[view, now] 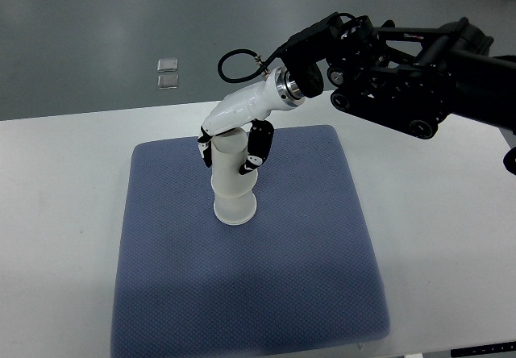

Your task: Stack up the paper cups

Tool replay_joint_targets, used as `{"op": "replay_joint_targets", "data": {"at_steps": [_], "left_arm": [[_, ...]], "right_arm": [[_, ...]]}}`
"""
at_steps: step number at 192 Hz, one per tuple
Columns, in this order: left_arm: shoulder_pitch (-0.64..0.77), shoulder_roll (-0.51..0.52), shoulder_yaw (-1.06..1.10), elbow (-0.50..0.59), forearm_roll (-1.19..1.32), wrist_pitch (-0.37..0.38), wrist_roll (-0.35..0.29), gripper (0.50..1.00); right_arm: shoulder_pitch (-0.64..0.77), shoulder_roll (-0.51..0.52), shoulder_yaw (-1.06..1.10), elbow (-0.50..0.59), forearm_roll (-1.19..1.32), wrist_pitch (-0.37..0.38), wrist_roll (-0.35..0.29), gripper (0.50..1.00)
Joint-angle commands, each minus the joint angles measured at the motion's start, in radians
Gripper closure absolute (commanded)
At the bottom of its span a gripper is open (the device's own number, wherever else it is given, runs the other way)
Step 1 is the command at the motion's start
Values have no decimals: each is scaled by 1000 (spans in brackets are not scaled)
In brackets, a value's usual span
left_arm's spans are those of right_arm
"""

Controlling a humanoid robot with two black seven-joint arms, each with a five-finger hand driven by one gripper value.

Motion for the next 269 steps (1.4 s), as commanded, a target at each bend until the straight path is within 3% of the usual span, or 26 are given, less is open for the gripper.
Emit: {"op": "replay_joint_targets", "data": {"at_steps": [1,57,127,169,214,269], "left_arm": [[1,0,0,0,0,1,0,500],[1,0,0,0,0,0,0,500],[1,0,0,0,0,0,0,500],[1,0,0,0,0,1,0,500],[1,0,0,0,0,0,0,500],[1,0,0,0,0,0,0,500]], "right_arm": [[-11,1,2,-6,1,-6,-1,744],[-14,4,4,-6,6,-13,-3,644],[-31,8,4,-5,7,-13,-3,634],[-18,-11,16,-14,15,-19,-1,599],[-4,-31,145,-137,55,-42,-1,589],[-66,-59,169,-279,319,-178,-3,589]]}}
